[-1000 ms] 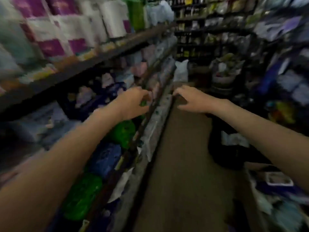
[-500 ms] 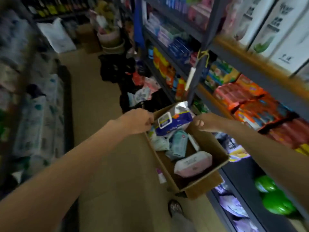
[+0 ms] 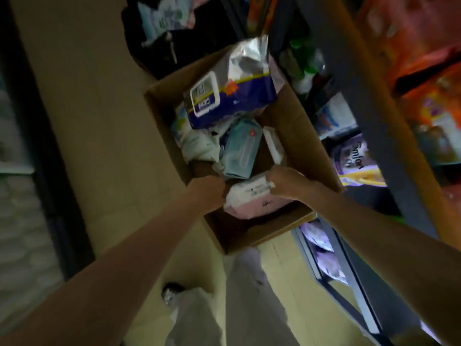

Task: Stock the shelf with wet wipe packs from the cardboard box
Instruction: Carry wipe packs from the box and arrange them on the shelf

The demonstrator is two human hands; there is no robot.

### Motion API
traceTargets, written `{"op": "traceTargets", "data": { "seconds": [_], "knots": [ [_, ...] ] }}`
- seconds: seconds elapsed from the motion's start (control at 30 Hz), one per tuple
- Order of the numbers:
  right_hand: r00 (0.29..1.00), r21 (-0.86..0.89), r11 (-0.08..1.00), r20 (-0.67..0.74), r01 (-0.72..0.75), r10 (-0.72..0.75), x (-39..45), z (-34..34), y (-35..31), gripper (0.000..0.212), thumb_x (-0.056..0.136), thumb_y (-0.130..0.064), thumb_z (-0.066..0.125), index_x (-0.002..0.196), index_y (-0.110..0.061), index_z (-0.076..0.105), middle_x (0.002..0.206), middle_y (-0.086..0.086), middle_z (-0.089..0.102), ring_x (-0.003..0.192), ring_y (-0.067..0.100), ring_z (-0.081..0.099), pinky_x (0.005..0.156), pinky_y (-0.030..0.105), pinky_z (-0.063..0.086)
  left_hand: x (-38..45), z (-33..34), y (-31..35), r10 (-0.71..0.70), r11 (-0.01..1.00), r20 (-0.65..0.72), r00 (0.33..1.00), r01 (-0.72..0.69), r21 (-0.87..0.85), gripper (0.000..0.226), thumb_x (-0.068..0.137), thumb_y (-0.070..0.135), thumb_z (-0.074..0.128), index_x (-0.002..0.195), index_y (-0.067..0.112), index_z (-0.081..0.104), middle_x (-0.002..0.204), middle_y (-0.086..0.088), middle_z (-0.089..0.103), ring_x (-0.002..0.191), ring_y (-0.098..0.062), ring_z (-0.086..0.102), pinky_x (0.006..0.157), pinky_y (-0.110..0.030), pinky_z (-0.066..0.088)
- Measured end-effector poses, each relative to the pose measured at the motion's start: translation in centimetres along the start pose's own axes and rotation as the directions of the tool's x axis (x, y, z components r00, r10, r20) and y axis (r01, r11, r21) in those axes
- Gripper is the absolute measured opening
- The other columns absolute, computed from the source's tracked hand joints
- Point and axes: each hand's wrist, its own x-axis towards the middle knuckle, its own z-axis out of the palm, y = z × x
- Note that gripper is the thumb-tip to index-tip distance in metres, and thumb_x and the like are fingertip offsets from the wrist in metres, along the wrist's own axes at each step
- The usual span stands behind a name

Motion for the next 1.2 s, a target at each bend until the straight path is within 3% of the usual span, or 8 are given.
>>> {"op": "traceTargets", "data": {
  "seconds": [0.37,0.5,0.57,0.77,0.83,0.97,1.1,1.2],
  "knots": [
    [0.999,0.16,0.986,-0.03,0.047,-0.042,4.2,4.4,0.9,0.036,0.086,-0.012,0.058,0.121,-0.008,0.055,0.132,0.014,0.041,0.118,0.028,0.048,0.098,0.033,0.04,7.2,8.2,2.5,-0.204,0.9,0.299,0.932,0.298,-0.318,0.046,0.094,0.023,0.05,0.132,-0.002,0.044,0.134,-0.02,0.049,0.125,-0.034,0.047,0.1,-0.036,0.039],
    [0.981,0.196,0.968,0.085,0.156,-0.175,2.9,5.0,-0.7,0.016,0.083,-0.033,0.062,0.086,-0.018,0.063,0.088,0.003,0.061,0.085,0.019,0.058,0.075,0.029,0.044,5.7,6.5,2.6,-0.2,0.799,0.265,0.943,0.314,-0.513,0.04,0.1,0.02,0.038,0.13,-0.003,0.046,0.134,-0.021,0.05,0.124,-0.034,0.048,0.099,-0.036,0.04],
    [0.979,0.207,0.958,0.006,0.197,-0.202,1.4,4.2,-2.3,0.034,0.081,-0.042,0.063,0.056,-0.024,0.048,0.059,-0.002,0.049,0.059,0.013,0.05,0.06,0.026,0.037,3.8,4.2,2.8,-0.161,0.687,0.263,0.951,0.3,-0.662,0.035,0.096,0.013,0.045,0.126,-0.004,0.051,0.131,-0.02,0.054,0.121,-0.033,0.052,0.094,-0.033,0.044],
    [0.983,0.173,0.976,-0.147,0.133,-0.108,-4.0,-3.6,-5.1,0.044,0.076,-0.043,0.07,0.052,-0.021,0.04,0.061,-0.001,0.046,0.07,0.019,0.052,0.062,0.031,0.036,-3.0,-4.2,3.9,-0.042,0.496,0.071,0.997,0.082,-0.865,0.02,0.094,0.01,0.047,0.1,0.003,0.064,0.08,-0.006,0.055,0.06,-0.008,0.044,0.047,-0.009,0.034],
    [0.973,0.183,0.967,-0.183,0.175,-0.141,-5.8,-5.7,-6.9,0.035,0.081,-0.04,0.066,0.06,-0.021,0.046,0.07,0.005,0.052,0.075,0.023,0.054,0.065,0.031,0.039,-5.3,-6.2,3.1,-0.088,0.47,0.027,0.996,0.066,-0.88,0.018,0.091,0.015,0.053,0.074,0.01,0.058,0.069,-0.002,0.051,0.057,-0.01,0.044,0.043,-0.013,0.036],
    [0.882,0.202,0.917,-0.406,0.344,-0.241,-9.0,-9.2,-14.2,0.037,0.082,-0.042,0.061,0.084,-0.005,0.064,0.085,0.012,0.067,0.084,0.027,0.063,0.071,0.036,0.049,-12.3,-9.8,-1.8,-0.161,0.413,-0.146,0.976,-0.067,-0.908,0.017,0.089,0.014,0.055,0.074,0.008,0.059,0.066,-0.004,0.053,0.058,-0.012,0.048,0.039,-0.01,0.035],
    [0.72,0.146,0.862,-0.626,0.485,-0.298,-12.8,-13.6,-23.7,0.024,0.086,-0.022,0.062,0.083,0.0,0.07,0.085,0.022,0.068,0.086,0.03,0.064,0.064,0.036,0.039,-21.8,-12.9,-8.6,-0.234,0.418,-0.423,0.876,-0.302,-0.857,0.034,0.091,0.012,0.054,0.057,0.016,0.052,0.035,0.01,0.048,0.037,0.001,0.044,0.038,-0.007,0.03],
    [0.608,0.218,0.788,-0.759,0.575,-0.233,-15.9,-17.6,-30.8,0.026,0.083,-0.022,0.065,0.067,0.0,0.064,0.066,0.016,0.058,0.068,0.024,0.054,0.056,0.032,0.032,-30.5,-12.7,-14.9,-0.385,0.308,-0.623,0.681,-0.542,-0.782,0.024,0.089,0.007,0.053,0.068,0.019,0.054,0.064,0.007,0.054,0.061,-0.002,0.048,0.058,-0.014,0.038]
  ]
}}
